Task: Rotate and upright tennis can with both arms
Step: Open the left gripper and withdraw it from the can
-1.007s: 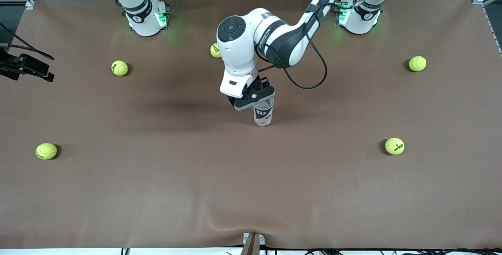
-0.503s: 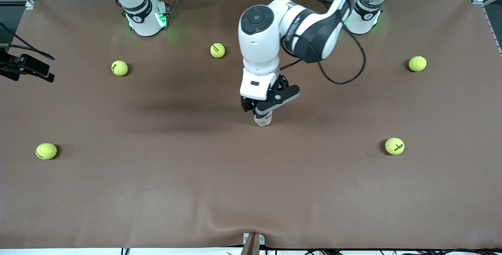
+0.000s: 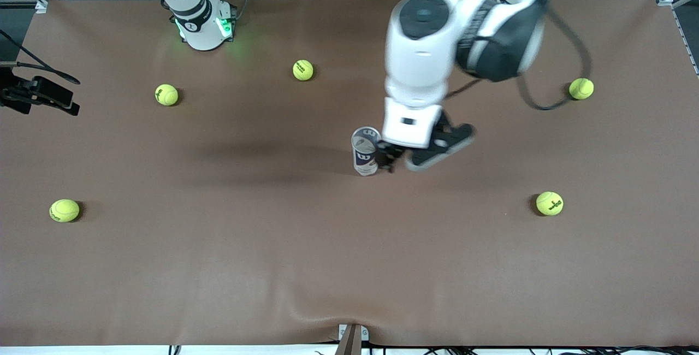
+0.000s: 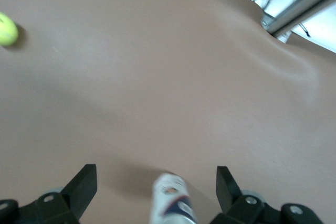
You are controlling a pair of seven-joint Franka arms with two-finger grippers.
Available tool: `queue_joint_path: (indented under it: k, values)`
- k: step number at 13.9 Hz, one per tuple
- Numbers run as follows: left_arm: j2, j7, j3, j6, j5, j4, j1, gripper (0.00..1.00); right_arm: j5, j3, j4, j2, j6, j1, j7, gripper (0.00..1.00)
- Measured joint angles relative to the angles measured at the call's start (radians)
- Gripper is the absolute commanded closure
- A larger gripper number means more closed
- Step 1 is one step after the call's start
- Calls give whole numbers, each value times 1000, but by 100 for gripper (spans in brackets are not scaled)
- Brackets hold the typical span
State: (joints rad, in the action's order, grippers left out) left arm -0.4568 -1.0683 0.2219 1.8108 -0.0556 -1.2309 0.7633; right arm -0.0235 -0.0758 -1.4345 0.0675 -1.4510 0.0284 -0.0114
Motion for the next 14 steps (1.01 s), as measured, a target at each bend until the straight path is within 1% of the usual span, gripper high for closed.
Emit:
queue_joint_path:
  k: [3, 9, 10, 11, 14]
  values:
    - [33, 136, 0, -36, 5, -1, -96, 0, -1, 1, 0, 0, -2, 8, 0, 0]
    - [36, 341, -11, -39, 14, -7, -247, 0, -1, 1, -2, 7, -4, 62, -2, 0]
    - [37, 385, -33, -39, 23, -6, -291, 0, -1, 1, -2, 13, -13, 63, -3, 0]
    - [41, 419, -70, -39, 33, -4, -346, 0, 0, 0, -3, 20, -28, 63, -3, 0]
    - [77, 521, -199, -70, 39, -4, -527, 0, 1, -6, -3, 44, -74, 60, -3, 0]
